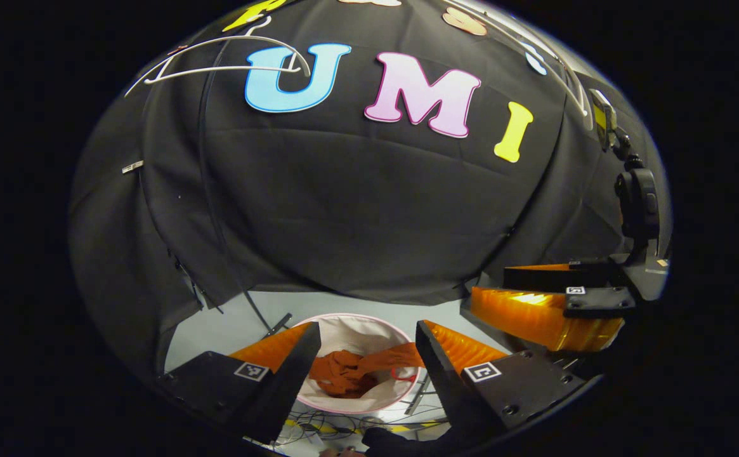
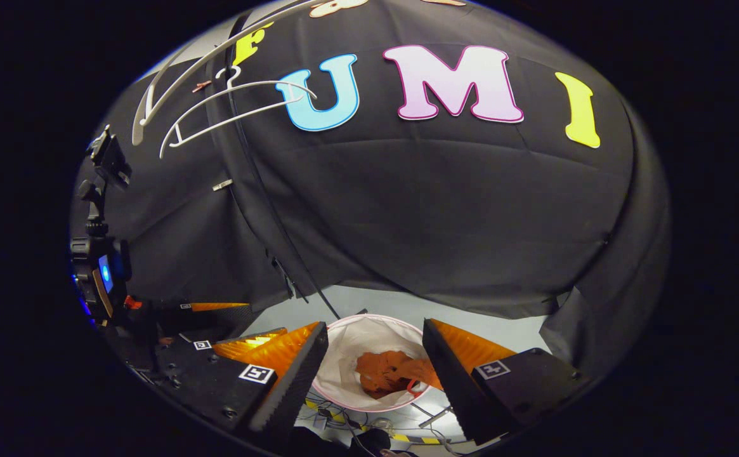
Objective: Grasp the clothes on the hanger with both hands and then place them into the laundry hamper below.
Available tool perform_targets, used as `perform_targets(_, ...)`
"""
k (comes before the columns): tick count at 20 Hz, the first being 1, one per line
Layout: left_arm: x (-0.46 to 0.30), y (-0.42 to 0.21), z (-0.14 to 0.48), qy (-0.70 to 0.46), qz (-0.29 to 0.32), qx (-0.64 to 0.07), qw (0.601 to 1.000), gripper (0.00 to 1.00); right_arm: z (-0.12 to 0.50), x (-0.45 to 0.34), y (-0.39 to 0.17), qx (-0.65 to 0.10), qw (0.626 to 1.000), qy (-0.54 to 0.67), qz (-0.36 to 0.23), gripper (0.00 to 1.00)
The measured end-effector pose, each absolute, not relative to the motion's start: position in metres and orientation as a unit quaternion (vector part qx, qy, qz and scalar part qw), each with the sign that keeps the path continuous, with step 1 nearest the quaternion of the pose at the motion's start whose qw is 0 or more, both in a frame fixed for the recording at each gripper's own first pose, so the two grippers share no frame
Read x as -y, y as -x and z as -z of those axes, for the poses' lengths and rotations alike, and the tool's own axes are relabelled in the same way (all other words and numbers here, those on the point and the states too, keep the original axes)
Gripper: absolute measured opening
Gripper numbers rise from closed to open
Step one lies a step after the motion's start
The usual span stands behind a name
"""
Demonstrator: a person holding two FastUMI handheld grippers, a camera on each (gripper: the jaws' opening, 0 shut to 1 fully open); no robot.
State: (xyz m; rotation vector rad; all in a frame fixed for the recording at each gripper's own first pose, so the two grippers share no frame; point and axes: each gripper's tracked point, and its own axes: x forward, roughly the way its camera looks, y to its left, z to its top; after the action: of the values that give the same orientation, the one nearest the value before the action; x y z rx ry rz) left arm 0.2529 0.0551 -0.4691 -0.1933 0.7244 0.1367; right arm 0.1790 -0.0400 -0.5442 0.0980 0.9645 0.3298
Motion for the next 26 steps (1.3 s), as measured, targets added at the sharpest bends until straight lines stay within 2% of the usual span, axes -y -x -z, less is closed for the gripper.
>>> perform_targets(7,-0.054,-0.244,0.435,0.094,-0.069,-0.312,0.943,0.95,0.518,0.035,-0.165,-0.443,0.880,-0.050,-0.163,0.99)
perform_targets(11,-0.056,-0.226,0.403,0.084,-0.070,-0.283,0.953,0.95,0.483,0.032,-0.162,-0.406,0.898,-0.056,-0.158,0.99)
perform_targets(18,-0.051,-0.174,0.314,0.048,-0.045,-0.195,0.979,0.95,0.397,0.016,-0.130,-0.339,0.928,-0.056,-0.145,0.98)
perform_targets(23,-0.053,-0.117,0.231,0.014,-0.026,-0.126,0.992,0.95,0.303,-0.001,-0.091,-0.250,0.958,-0.048,-0.133,0.98)
perform_targets(24,-0.054,-0.103,0.212,0.002,-0.025,-0.107,0.994,0.92,0.287,-0.003,-0.082,-0.230,0.964,-0.044,-0.126,0.98)
perform_targets(26,-0.049,-0.083,0.174,-0.013,-0.018,-0.078,0.997,0.95,0.258,-0.006,-0.059,-0.199,0.973,-0.033,-0.108,0.98)
